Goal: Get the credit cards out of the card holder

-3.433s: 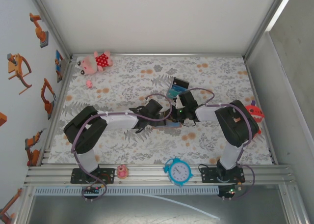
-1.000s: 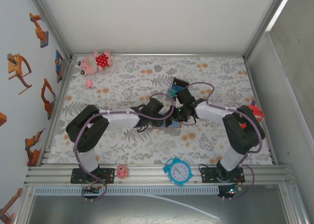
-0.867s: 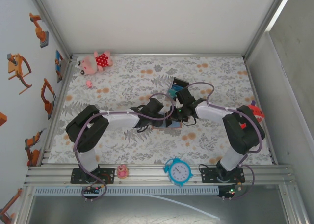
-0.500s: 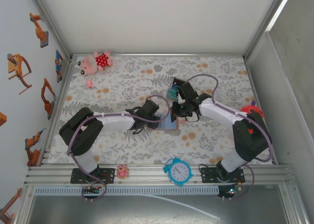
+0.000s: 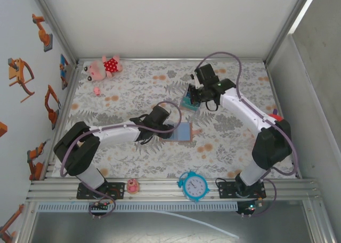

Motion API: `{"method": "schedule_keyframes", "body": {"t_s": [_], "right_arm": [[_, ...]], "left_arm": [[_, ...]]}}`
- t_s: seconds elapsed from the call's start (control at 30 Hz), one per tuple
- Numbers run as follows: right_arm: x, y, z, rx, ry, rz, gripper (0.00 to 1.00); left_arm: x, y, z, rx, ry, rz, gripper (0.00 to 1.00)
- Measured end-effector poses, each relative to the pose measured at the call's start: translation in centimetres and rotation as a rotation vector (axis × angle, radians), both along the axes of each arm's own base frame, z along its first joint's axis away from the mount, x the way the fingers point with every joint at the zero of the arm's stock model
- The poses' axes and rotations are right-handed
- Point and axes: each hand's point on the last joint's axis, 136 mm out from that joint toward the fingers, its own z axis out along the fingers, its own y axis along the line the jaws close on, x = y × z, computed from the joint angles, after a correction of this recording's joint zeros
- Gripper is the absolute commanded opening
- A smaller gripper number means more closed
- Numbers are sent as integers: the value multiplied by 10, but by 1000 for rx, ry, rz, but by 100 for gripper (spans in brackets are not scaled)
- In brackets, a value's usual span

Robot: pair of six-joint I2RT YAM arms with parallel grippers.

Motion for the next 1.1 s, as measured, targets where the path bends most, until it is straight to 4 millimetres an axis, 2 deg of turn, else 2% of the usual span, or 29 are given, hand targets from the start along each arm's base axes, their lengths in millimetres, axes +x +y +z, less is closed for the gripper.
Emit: {"method": "schedule_keyframes", "body": {"t_s": [0.17,0.2,0.4,0.7,1.1], "right_arm": [[31,-2,-2,-122,-64,77,0],[36,-2,-5,-150,-71,94,0],[62,-5,-25,-291,-86,191,0],[74,-13,-54,-402,-60,304,0],[92,-22,-48,-432,-90,385,0]], "left_arm": [[1,3,18,-22,-30,11,92],[1,4,22,-27,-37,14,98],[0,16,44,-61,-86,58,97],[-1,43,55,-73,-132,155,97],[5,55,66,-92,-161,216,97]]}}
